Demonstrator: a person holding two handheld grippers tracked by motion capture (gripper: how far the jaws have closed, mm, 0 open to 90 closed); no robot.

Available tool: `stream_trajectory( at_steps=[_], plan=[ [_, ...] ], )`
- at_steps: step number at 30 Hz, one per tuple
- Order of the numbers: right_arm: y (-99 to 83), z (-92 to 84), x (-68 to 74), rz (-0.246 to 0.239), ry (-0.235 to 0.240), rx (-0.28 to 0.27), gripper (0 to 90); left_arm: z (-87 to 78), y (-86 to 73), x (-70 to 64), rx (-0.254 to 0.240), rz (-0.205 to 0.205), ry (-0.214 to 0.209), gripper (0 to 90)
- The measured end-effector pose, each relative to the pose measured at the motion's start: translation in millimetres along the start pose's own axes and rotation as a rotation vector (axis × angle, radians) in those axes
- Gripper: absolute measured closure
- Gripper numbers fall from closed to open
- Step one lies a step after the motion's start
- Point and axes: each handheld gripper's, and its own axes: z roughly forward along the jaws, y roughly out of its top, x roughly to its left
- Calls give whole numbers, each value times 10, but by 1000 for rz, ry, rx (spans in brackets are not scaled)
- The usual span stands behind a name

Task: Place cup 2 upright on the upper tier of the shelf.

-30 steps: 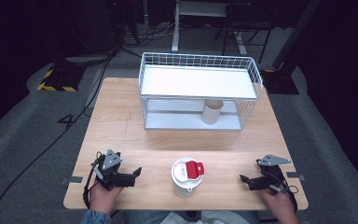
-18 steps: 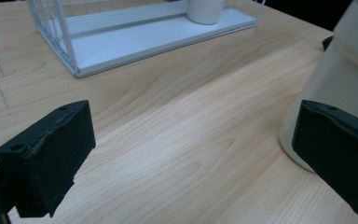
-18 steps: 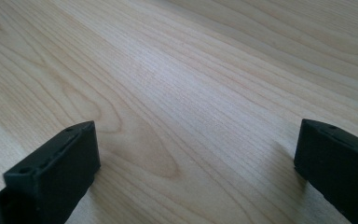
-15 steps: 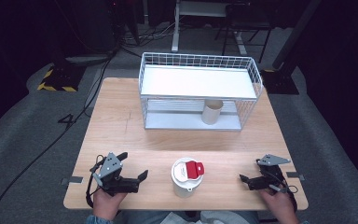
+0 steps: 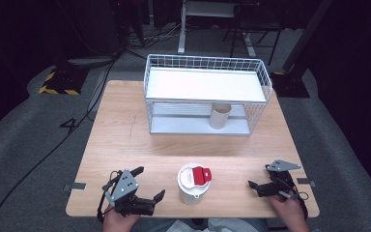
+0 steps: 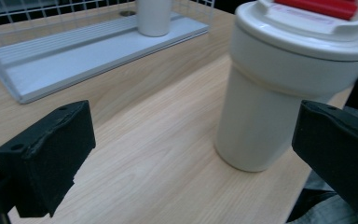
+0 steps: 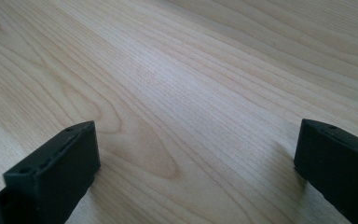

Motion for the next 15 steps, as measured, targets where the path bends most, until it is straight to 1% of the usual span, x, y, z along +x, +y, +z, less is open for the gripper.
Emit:
stream_trajectory(
  at_steps=[1,2,3,4,5,7,9,10,12,13,14,15],
  plan=[
    [0,0,0,0,0,0,1,0,0,0,0,0,0,0],
    [0,0,0,0,0,0,1,13,10,-54,3,5,-14,0],
    [0,0,0,0,0,0,1,13,10,-54,3,5,-14,0],
    [0,0,0,0,0,0,1,23,23,-97,2,2,-27,0],
    [0,0,0,0,0,0,1,23,23,-97,2,2,-27,0],
    [0,0,0,0,0,0,1,36,46,-155,-8,2,-47,0],
    [0,0,0,0,0,0,1,40,53,-169,-11,5,-54,0],
    [0,0,0,0,0,0,1,45,59,-186,-14,-1,-66,0],
    [2,1,-1,0,0,1,1,75,74,-238,-18,7,-87,0],
    [2,1,-1,0,0,1,1,75,74,-238,-18,7,-87,0],
    [2,1,-1,0,0,1,1,103,81,-273,-16,14,-101,0],
    [2,1,-1,0,0,1,1,103,81,-273,-16,14,-101,0]
  ],
)
